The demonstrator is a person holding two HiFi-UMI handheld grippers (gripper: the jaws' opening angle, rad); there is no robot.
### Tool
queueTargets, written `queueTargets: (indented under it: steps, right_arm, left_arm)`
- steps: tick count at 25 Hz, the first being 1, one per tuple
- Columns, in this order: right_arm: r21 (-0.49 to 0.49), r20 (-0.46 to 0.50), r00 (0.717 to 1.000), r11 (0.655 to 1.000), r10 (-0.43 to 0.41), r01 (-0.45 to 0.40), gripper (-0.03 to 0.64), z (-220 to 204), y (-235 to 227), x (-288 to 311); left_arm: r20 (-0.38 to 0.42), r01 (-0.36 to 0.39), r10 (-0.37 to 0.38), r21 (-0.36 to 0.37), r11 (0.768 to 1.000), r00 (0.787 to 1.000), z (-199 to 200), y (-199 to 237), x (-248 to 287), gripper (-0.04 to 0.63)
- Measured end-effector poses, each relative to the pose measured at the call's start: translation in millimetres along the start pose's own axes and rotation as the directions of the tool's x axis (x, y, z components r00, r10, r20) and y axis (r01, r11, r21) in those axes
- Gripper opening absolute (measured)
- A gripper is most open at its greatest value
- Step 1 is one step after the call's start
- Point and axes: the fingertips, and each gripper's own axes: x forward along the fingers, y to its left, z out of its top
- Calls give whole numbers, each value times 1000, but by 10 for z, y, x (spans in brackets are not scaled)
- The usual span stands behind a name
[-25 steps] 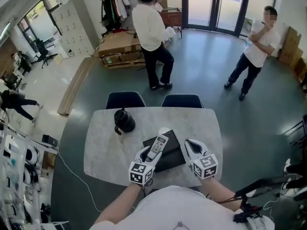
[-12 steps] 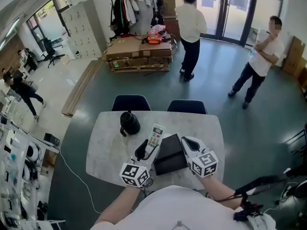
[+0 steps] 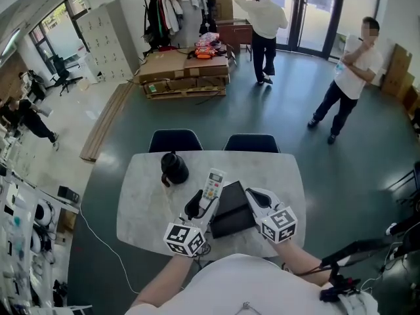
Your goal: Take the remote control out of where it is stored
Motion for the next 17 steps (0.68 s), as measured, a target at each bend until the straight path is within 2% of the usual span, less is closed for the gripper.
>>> queueTargets:
  steps: [17]
  right_arm:
    - [32,-1,1000,999,-16,16,20,-74,-23,-38]
  left_arm:
    - [-4,-8,8,-18,1000,1000,-42,-63,-18,236]
